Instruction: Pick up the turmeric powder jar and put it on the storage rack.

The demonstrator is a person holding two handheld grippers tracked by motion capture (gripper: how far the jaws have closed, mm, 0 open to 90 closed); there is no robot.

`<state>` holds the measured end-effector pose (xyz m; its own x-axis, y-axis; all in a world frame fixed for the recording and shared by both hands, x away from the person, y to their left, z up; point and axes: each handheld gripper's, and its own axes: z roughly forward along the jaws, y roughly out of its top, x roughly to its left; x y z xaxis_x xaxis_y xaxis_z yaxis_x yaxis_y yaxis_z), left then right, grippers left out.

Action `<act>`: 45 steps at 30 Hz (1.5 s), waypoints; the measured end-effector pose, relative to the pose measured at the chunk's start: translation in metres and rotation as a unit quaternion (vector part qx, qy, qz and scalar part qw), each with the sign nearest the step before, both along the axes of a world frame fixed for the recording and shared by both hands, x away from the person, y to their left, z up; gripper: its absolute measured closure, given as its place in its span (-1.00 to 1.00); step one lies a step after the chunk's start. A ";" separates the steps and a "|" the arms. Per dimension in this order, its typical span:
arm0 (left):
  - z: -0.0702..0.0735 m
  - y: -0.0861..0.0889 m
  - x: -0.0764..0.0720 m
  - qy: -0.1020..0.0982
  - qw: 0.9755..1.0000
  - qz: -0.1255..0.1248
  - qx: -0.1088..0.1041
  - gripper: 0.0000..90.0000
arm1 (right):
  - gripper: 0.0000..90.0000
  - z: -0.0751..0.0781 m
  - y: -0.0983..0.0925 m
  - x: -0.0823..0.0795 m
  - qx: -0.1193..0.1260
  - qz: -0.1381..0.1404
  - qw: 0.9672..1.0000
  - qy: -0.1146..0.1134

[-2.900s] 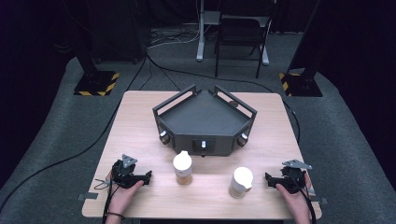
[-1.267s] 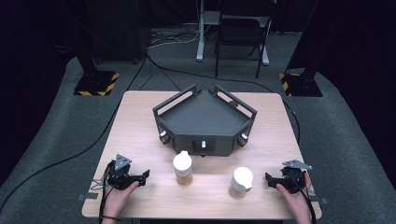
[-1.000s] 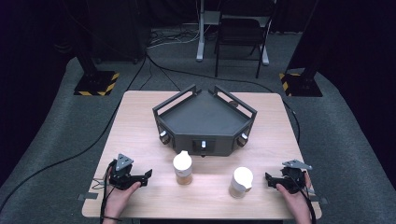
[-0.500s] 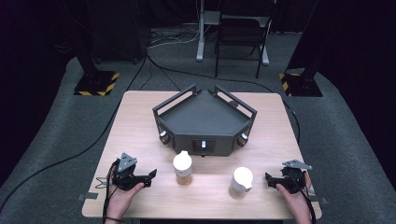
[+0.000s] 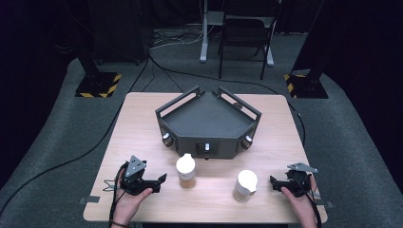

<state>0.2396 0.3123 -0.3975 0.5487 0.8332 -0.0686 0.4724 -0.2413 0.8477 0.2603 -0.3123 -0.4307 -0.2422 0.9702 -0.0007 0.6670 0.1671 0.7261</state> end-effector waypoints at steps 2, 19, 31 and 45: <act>0.001 -0.002 0.000 -0.001 1.000 -0.005 -0.002 -0.86 | -1.00 0.000 0.000 0.000 0.000 0.000 1.000 0.000; 0.006 -0.025 -0.004 -0.015 0.999 -0.041 0.004 -0.86 | -1.00 0.000 0.000 0.000 0.000 0.000 1.000 0.000; 0.008 -0.043 -0.001 -0.017 0.998 -0.060 0.008 -0.86 | -1.00 0.000 0.000 0.000 0.000 0.000 1.000 0.000; 0.006 -0.063 0.003 -0.019 0.997 -0.067 0.013 -0.86 | -1.00 0.000 0.000 0.000 0.000 0.000 1.000 0.000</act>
<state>0.2430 0.2491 -0.3916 0.6570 0.7535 -0.0250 0.4027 -0.3227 0.8566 0.2603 -0.3123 -0.4307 -0.2421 0.9702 -0.0007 0.6671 0.1669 0.7261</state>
